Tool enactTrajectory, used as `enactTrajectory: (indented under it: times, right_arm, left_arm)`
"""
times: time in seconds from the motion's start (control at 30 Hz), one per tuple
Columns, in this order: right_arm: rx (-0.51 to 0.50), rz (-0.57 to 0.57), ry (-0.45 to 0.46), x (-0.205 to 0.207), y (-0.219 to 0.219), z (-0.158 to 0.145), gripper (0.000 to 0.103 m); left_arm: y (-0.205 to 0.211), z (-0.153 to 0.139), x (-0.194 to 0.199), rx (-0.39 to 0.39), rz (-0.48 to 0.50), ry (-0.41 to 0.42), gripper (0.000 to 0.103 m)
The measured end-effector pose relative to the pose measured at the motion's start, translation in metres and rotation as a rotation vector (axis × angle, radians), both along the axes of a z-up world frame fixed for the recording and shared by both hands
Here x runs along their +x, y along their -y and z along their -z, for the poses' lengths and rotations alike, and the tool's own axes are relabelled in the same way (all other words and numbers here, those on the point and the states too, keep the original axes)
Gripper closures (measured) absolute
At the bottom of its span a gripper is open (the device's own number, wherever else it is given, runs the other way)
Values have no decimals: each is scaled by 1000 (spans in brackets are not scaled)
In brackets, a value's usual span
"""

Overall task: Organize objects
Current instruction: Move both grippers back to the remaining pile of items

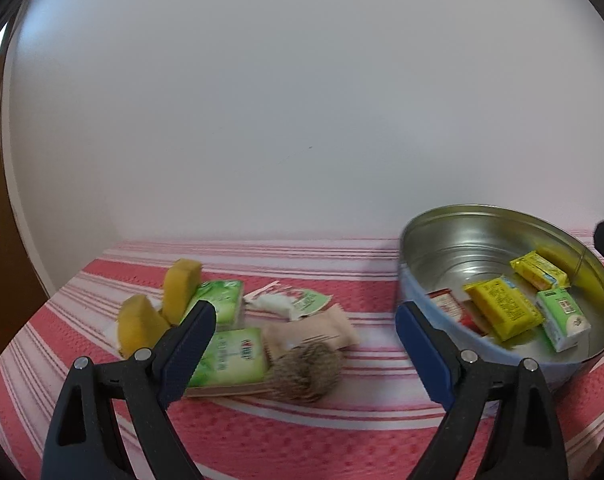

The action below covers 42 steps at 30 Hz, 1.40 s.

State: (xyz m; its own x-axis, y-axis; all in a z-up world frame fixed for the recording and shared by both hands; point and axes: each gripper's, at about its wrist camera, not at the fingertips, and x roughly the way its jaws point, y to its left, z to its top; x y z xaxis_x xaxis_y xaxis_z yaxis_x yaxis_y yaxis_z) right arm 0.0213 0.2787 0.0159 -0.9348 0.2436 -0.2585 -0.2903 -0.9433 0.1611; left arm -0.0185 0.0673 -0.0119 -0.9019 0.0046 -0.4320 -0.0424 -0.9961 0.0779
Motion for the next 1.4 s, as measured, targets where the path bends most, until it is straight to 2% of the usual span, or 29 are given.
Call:
enactTrajectory:
  times: [0.37, 0.57, 0.77, 0.93, 1.17, 1.27, 1.37, 1.4]
  right_arm:
    - [16, -38, 32, 9, 41, 1, 0]
    - [15, -86, 56, 8, 72, 2, 0]
    - [13, -144, 80, 3, 109, 5, 0]
    - [13, -210, 124, -5, 140, 9, 0]
    - [-2, -273, 201, -24, 172, 17, 0]
    - [-31, -294, 247, -37, 180, 22, 0]
    - [-64, -300, 287, -47, 183, 26, 0]
    - [-75, -303, 305, -53, 184, 29, 1]
  left_arm:
    - [57, 1, -5, -20, -76, 5, 10]
    - [88, 2, -9, -1, -119, 19, 10]
    - [104, 8, -24, 26, -133, 85, 10]
    - [118, 14, -40, 81, -90, 150, 13]
    - [142, 27, -59, 231, -44, 273, 49]
    - [141, 30, -62, 251, -30, 306, 57]
    - [142, 30, -62, 271, 4, 308, 76]
    - [143, 30, -62, 276, 8, 306, 78]
